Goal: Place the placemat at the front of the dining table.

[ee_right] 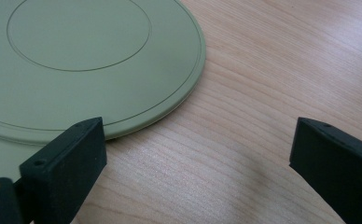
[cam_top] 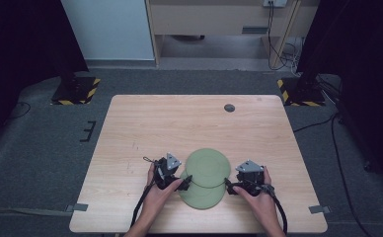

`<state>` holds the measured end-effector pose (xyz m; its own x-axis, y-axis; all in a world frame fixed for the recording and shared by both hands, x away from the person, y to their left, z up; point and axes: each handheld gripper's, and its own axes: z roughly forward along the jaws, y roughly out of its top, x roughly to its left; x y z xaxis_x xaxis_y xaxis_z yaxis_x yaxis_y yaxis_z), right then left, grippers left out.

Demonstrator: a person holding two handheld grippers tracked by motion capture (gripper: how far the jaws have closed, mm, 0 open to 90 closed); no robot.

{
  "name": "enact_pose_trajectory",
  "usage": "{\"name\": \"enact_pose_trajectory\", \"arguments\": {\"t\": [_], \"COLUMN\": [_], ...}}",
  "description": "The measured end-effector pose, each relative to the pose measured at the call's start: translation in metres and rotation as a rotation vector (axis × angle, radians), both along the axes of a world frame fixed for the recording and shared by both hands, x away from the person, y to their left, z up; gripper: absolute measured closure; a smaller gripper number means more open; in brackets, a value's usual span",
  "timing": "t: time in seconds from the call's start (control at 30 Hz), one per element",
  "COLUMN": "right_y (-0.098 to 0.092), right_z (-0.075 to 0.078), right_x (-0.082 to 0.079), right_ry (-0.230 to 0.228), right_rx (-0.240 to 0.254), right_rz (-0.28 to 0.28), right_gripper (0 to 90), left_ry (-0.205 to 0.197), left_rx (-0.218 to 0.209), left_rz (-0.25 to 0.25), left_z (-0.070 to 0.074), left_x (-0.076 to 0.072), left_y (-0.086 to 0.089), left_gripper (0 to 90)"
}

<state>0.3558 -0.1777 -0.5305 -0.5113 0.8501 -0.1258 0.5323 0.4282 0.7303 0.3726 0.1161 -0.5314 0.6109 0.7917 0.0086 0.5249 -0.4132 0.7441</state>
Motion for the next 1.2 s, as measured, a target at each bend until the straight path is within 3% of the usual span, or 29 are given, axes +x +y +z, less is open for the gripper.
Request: {"name": "enact_pose_trajectory", "arguments": {"t": [0.53, 0.77, 1.2], "right_y": [-0.0003, -0.0006, 0.0008], "right_z": [-0.0022, -0.0011, -0.0037], "right_x": [0.0040, 0.0034, 0.0058], "right_ry": [-0.015, -0.015, -0.032], "right_rx": [-0.011, -0.007, -0.018], "right_rz": [-0.019, -0.022, -0.037], "right_gripper": [2.0, 5.0, 2.5], "left_ry": [-0.001, -0.005, -0.003], "left_rx": [-0.003, -0.004, -0.030], "left_rz": [0.016, 0.014, 0.023], "left_z": [-0.0006, 0.0005, -0.0008], "left_x": [0.0045, 0.0034, 0.0063], "left_y": [0.0004, -0.0001, -0.0007], "left_gripper": [0.3, 2.1, 0.1]}}
